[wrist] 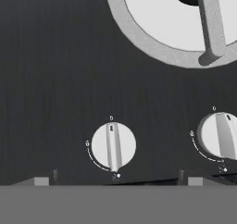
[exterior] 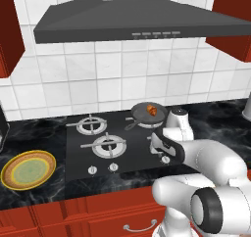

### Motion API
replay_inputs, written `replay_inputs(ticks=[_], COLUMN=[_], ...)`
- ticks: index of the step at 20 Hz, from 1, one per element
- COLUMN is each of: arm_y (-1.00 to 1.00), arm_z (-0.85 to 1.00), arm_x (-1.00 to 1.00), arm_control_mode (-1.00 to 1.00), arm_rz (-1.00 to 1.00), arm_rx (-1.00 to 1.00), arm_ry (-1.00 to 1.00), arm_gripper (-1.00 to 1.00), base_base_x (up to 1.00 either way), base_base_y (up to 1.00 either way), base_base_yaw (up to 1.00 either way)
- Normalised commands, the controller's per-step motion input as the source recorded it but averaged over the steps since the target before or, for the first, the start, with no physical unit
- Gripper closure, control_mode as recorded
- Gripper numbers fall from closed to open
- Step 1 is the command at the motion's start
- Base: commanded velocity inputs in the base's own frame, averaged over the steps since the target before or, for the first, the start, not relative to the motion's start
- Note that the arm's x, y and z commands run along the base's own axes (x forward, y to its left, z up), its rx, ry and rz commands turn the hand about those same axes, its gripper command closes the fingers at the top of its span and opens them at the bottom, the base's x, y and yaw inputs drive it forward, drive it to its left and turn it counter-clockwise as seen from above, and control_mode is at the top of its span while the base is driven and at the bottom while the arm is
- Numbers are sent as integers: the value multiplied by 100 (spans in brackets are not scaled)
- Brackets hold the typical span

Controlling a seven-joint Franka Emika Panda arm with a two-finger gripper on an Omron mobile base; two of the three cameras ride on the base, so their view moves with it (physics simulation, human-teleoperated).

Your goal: Pick the croissant and place it on the pan. Then turn on the stove to warm the croissant.

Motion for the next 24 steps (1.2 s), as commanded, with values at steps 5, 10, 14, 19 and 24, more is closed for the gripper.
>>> replay_inputs(ticks=[5,10,14,19,24], arm_y=[0,0,0,0,0], arm_z=[-15,-8,-9,-13,-17], arm_x=[5,0,1,5,13], arm_control_mode=[-100,-100,-100,-100,-100], arm_rz=[0,0,0,0,0], arm_rx=[0,0,0,0,-1], arm_ry=[0,0,0,0,0], arm_gripper=[-100,-100,-100,-100,-100], base_base_x=[0,0,0,0,0], base_base_y=[0,0,0,0,0], base_base_yaw=[0,0,0,0,0])
